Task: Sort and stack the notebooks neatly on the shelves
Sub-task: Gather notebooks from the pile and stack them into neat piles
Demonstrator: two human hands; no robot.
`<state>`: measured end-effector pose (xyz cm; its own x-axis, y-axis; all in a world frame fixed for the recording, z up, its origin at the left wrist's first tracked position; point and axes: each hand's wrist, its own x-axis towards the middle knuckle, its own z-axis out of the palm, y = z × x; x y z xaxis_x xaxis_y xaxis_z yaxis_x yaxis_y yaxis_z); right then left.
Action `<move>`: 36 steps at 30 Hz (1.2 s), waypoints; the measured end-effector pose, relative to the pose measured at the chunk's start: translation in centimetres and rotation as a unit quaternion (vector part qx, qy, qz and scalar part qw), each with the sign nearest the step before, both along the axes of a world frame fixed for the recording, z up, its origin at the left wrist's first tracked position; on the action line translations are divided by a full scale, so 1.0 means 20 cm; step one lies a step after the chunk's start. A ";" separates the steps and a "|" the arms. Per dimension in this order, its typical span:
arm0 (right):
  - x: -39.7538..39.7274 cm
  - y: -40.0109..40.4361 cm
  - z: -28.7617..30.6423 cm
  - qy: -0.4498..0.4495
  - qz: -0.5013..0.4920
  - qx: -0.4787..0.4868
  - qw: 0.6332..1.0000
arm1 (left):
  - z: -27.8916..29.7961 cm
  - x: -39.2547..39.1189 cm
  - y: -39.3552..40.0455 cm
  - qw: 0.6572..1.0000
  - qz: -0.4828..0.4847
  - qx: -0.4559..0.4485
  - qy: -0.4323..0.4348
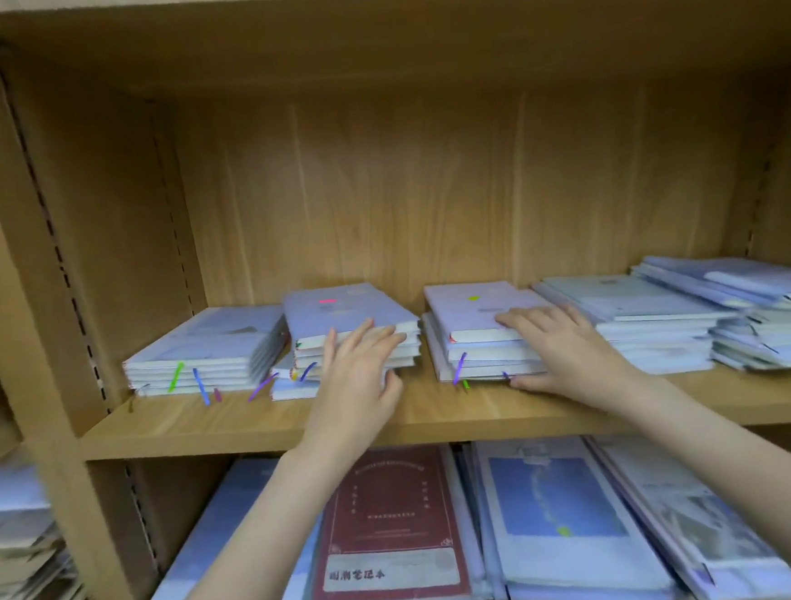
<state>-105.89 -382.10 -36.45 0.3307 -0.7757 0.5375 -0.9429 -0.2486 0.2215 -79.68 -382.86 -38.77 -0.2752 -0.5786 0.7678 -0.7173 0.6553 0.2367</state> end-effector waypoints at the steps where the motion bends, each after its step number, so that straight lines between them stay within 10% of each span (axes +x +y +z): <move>1: 0.00 -0.01 -0.02 0.026 0.012 -0.035 0.999 | -0.01 0.00 -0.01 1.000 0.010 0.005 -0.004; 14: 0.07 -0.12 0.15 -0.116 0.109 -0.173 0.972 | -0.01 -0.03 -0.04 0.998 0.059 -0.002 0.010; 23: -0.01 -0.05 -0.13 -0.095 0.118 -0.069 0.986 | -0.05 -0.06 -0.05 0.996 0.074 -0.040 0.005; 36: -0.64 0.10 -0.09 -0.168 -0.103 -0.032 0.980 | -0.10 -0.54 -0.02 0.998 -0.027 -0.063 0.004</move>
